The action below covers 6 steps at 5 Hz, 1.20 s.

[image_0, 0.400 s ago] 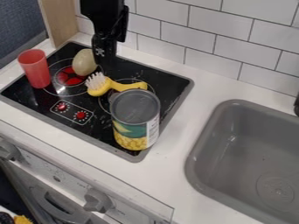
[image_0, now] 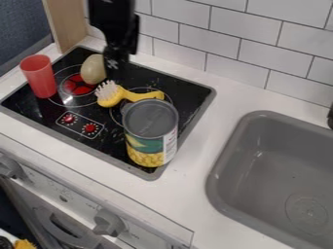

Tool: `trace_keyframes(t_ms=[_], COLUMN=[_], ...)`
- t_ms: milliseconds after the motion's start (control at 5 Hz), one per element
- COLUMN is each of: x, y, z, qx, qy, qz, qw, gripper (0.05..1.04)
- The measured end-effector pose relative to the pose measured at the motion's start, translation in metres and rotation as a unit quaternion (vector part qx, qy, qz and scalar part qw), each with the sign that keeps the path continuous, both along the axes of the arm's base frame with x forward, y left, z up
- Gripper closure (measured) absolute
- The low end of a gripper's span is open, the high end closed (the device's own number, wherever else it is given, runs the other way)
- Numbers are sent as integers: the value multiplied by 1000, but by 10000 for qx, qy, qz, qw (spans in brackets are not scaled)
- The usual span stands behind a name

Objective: Put the egg like object to the upper right corner of the stove

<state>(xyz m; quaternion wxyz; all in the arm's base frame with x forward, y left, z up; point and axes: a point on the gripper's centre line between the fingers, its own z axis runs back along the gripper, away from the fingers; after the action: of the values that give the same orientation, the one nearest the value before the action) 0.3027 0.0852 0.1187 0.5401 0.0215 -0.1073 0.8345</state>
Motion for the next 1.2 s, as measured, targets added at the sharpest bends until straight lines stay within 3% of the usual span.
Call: trace_keyframes(t_ms=[200, 400, 600, 800, 1200], x=[4, 7, 18, 23, 26], y=[14, 34, 42, 50, 59], z=[-4, -6, -12, -18, -24], qx=[-194, -357, -409, -583, -499], qy=[-7, -164, -330, -356, -453], qz=[712, 1826, 2924, 3817, 4932], qw=[9973, 9824, 9548, 9218, 8673], gripper=[84, 84, 84, 84, 84])
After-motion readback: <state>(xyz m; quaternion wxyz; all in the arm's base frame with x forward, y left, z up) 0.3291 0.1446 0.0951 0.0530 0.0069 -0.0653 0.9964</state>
